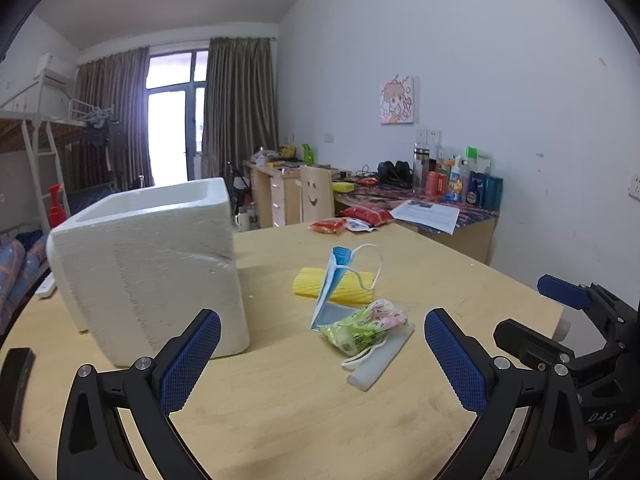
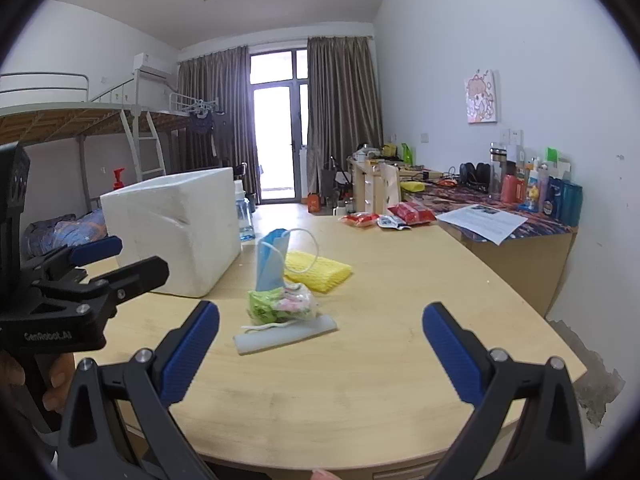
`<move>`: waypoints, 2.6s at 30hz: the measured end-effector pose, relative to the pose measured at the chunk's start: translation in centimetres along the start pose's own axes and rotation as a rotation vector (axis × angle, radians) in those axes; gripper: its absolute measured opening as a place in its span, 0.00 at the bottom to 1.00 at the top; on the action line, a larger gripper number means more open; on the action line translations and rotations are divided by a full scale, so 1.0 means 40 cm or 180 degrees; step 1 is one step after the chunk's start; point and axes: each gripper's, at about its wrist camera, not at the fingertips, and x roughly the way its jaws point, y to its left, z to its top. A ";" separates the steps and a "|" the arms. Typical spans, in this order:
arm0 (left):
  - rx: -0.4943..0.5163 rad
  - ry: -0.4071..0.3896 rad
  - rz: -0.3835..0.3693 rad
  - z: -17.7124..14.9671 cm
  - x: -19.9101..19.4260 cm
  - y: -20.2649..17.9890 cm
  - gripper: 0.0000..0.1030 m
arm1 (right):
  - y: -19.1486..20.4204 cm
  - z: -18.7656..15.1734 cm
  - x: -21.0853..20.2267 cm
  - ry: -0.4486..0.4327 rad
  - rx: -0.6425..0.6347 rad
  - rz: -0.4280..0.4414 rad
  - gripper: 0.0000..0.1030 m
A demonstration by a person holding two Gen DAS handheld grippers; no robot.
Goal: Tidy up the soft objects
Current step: 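Move the left gripper to the blue face mask while the right gripper approaches the green snack bag, then close the left gripper on the blue mask while the right gripper grasps the green snack bag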
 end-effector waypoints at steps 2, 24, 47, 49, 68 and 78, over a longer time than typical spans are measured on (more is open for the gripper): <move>0.0017 0.0031 -0.0008 0.004 0.017 -0.010 0.99 | -0.005 -0.003 0.010 0.0015 -0.0001 -0.0008 1.00; 0.0019 0.0486 -0.0200 0.058 0.223 -0.066 0.97 | -0.080 -0.004 0.102 0.0250 0.0037 0.0170 1.00; -0.0042 0.0932 -0.0184 0.055 0.367 0.009 0.53 | -0.005 0.018 0.201 0.0583 -0.0097 0.0494 1.00; -0.0028 0.0932 -0.0196 0.056 0.368 0.010 0.52 | 0.000 0.020 0.208 0.0616 -0.0118 0.0520 1.00; -0.0085 0.1040 -0.0343 0.051 0.389 0.036 0.16 | 0.022 0.044 0.304 0.0968 -0.0225 0.0805 0.90; -0.0109 0.1013 -0.0311 0.058 0.392 0.055 0.16 | 0.022 0.038 0.347 0.1166 -0.0194 0.0837 0.83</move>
